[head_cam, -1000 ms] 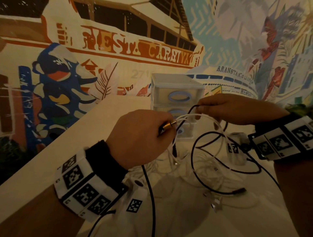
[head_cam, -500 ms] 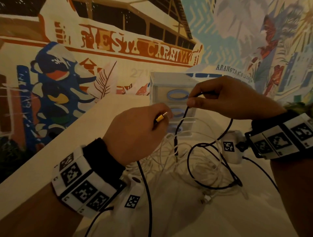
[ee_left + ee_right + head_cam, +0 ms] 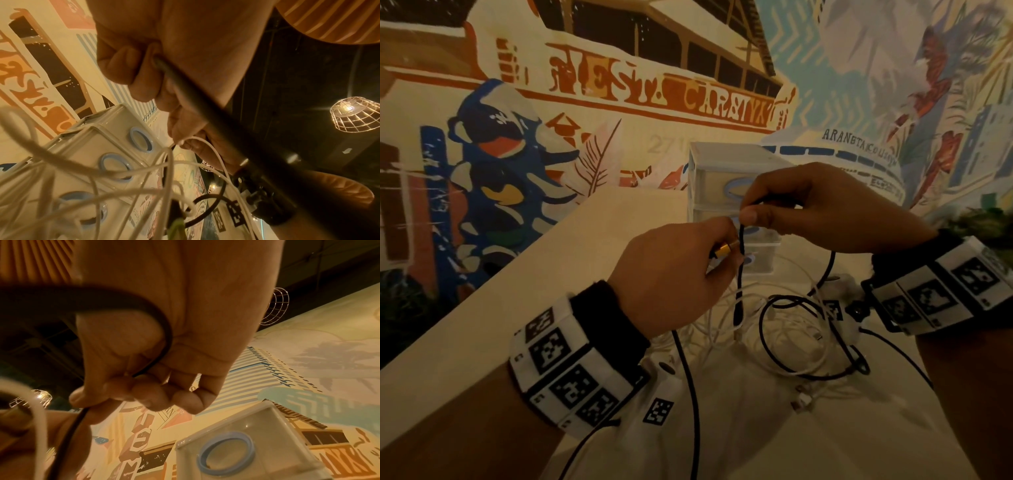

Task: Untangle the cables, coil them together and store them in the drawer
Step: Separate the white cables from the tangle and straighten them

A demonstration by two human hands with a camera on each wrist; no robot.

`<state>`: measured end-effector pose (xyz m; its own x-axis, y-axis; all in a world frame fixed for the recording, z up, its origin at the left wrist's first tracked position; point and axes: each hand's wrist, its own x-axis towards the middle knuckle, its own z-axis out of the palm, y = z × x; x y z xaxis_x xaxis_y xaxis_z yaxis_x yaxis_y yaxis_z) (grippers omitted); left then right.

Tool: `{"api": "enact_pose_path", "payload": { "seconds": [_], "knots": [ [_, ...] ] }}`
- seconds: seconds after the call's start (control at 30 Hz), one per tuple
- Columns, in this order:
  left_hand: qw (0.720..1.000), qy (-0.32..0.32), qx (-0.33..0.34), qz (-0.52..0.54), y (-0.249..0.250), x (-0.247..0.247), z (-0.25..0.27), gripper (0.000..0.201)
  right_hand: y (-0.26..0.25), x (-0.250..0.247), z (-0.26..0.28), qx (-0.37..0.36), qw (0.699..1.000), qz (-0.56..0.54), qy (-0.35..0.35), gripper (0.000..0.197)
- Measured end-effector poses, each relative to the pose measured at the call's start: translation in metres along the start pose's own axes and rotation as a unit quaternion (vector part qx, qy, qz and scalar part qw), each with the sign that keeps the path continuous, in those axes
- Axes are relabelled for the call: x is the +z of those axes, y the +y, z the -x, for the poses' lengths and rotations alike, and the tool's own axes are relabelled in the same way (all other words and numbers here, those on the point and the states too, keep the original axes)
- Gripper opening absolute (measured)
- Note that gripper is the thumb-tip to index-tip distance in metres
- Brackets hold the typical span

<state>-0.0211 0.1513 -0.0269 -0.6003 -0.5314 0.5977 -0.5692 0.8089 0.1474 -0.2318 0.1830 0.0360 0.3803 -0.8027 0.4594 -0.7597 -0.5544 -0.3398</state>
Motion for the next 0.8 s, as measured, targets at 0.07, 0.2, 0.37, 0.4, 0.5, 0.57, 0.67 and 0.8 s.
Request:
{"api": "enact_pose_path", "payload": {
  "seconds": [0.07, 0.2, 0.37, 0.4, 0.5, 0.57, 0.67, 0.8],
  "knots": [
    [1.000, 0.011, -0.003, -0.001, 0.0003, -0.0014, -0.0012, 0.033, -0.0005, 0.0001, -0.0001, 0.000, 1.000, 0.000, 0.003, 0.021],
    [1.000, 0.015, -0.008, -0.004, 0.0013, -0.0046, -0.0016, 0.035, -0.0003, 0.0004, -0.0003, -0.004, 1.000, 0.015, 0.022, 0.024],
    [0.999, 0.008, -0.025, -0.024, -0.0005, -0.0055, -0.0016, 0.027, 0.0030, 0.0004, -0.0002, 0.013, 0.998, 0.047, 0.032, 0.020],
    [0.999, 0.002, -0.023, -0.031, -0.0005, -0.0057, -0.0012, 0.025, 0.0019, 0.0009, -0.0004, 0.013, 0.998, 0.047, 0.031, 0.020],
    [0.999, -0.009, -0.024, -0.043, 0.0007, -0.0050, -0.0001, 0.021, 0.0000, 0.0012, -0.0004, 0.014, 0.999, 0.031, 0.035, 0.015],
    [0.999, 0.000, -0.025, -0.020, 0.0019, -0.0051, 0.0000, 0.022, 0.0001, 0.0001, 0.0001, 0.010, 0.999, 0.021, 0.046, 0.015],
    [1.000, 0.004, -0.018, 0.004, 0.0032, -0.0049, 0.0002, 0.028, -0.0013, -0.0009, 0.0009, 0.010, 0.998, 0.022, 0.049, 0.019],
    [1.000, 0.006, -0.014, -0.006, 0.0027, -0.0020, 0.0006, 0.029, -0.0050, -0.0019, 0.0020, 0.020, 0.999, 0.022, 0.040, 0.021]
  ]
}}
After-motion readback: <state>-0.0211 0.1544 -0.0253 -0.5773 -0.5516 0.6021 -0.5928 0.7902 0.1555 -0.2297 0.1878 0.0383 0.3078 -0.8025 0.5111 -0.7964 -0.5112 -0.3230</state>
